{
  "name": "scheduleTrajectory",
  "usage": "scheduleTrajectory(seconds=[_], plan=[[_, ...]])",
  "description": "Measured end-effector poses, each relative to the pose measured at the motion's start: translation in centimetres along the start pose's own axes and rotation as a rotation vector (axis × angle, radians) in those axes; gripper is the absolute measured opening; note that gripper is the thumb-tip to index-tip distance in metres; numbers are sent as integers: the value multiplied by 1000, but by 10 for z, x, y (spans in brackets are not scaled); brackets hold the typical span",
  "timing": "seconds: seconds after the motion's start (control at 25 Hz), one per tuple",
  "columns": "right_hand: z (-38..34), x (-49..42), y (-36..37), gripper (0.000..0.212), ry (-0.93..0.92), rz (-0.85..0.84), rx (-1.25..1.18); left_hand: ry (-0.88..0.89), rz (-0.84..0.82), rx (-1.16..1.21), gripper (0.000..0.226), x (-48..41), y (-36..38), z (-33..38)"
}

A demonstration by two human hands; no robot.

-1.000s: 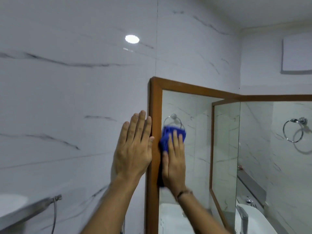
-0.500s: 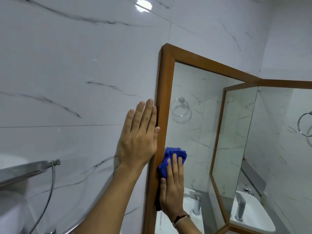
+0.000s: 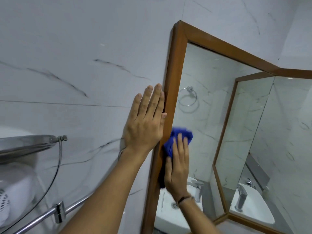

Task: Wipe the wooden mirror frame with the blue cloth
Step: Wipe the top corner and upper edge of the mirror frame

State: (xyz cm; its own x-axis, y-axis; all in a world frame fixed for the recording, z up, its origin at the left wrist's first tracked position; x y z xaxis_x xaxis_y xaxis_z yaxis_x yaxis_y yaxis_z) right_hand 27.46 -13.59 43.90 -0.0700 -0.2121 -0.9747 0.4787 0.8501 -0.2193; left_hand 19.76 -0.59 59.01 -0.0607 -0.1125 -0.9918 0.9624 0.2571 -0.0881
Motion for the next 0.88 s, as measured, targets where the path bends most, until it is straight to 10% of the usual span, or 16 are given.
scheduleTrajectory(seconds=[0.12, 0.44, 0.88], plan=[[-12, 68, 5, 62, -6, -128, 38, -14, 9, -15, 65, 0, 1, 0], [13, -129, -19, 60, -64, 131, -5, -29, -23, 9, 64, 5, 1, 1], [-12, 74, 7, 68, 36, -129, 68, -70, -60, 28, 63, 22, 4, 4]])
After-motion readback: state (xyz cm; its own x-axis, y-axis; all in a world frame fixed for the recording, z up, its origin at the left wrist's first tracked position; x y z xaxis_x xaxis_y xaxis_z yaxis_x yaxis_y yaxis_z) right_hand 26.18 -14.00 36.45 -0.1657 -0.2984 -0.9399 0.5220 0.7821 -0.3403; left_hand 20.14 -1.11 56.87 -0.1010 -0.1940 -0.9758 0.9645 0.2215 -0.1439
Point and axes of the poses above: each hand's wrist, its own x-axis away from the middle knuckle, its own y-axis out of the palm, z = x × y, the point moved 4 cm from there along -x, towards the middle knuckle, and after that the axes turned 14 degrees about -y, right-handed, at the moved point
